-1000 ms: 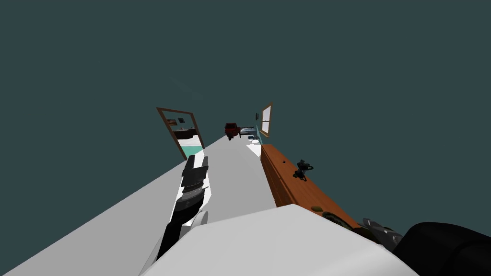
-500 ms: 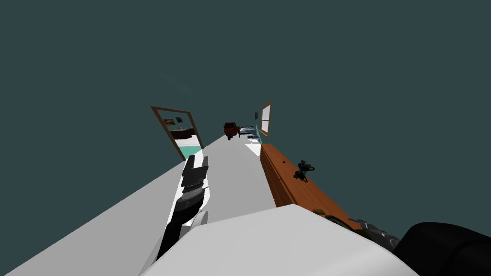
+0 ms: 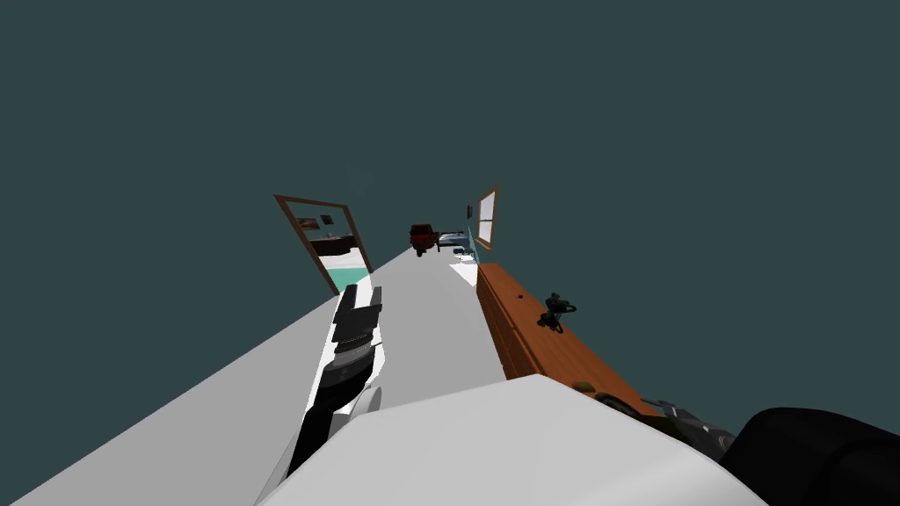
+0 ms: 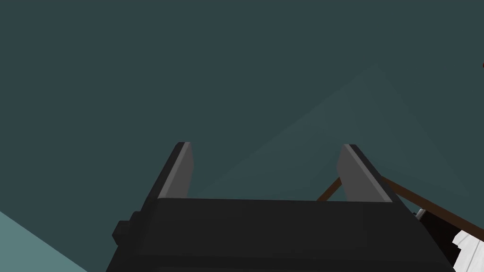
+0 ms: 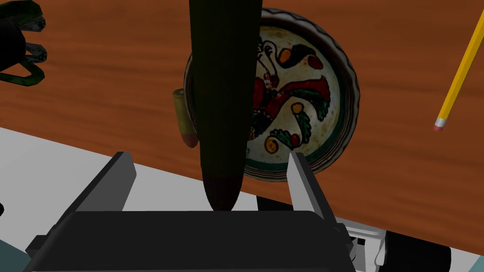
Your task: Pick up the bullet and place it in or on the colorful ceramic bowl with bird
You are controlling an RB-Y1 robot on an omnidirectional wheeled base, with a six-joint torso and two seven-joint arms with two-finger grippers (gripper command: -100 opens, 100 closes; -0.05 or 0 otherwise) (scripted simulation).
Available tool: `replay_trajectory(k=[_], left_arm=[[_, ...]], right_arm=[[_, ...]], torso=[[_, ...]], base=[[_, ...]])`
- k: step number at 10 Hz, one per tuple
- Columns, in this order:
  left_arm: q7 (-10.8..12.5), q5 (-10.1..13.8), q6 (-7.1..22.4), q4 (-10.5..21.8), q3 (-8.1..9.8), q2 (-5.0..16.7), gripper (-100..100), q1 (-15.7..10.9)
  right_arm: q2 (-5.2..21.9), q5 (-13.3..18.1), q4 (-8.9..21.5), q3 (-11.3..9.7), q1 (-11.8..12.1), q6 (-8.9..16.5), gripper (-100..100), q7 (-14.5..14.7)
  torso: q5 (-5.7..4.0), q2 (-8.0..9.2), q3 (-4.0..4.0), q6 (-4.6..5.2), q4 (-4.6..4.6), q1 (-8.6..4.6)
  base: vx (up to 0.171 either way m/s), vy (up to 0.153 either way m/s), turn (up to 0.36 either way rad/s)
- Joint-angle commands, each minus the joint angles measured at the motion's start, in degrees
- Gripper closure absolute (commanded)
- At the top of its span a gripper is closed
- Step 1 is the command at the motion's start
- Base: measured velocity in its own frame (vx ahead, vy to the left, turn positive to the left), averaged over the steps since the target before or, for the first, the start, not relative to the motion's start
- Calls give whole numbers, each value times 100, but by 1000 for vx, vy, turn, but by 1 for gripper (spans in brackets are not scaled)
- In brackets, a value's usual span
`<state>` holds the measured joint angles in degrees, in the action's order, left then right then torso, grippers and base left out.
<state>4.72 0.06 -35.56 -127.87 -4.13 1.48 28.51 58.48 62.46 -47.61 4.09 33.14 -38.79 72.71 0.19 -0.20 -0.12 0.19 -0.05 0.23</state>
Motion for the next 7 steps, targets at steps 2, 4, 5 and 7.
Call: replay_trajectory(k=[2,4,5,7], left_arm=[[0,0,0,0,0,0,0,0],[0,0,0,0,0,0,0,0],[0,0,0,0,0,0,0,0],[0,0,0,0,0,0,0,0]], right_arm=[[292,-58,-38,121,63,-274,-100,-112],[488,-105,-71,215,125,-451,-100,-174],[427,-86,-49,176,88,-377,-100,-169],[434,-89,-38,181,85,-405,0,-158]], torso=[[1,-3,-1,-2,0,6],[3,-3,-2,-1,-1,14],[3,-1,-1,-1,0,14],[-2,-1,-1,-2,0,-3]], base=[[9,43,-46],[1,54,-42],[-1,24,-15],[0,0,0]])
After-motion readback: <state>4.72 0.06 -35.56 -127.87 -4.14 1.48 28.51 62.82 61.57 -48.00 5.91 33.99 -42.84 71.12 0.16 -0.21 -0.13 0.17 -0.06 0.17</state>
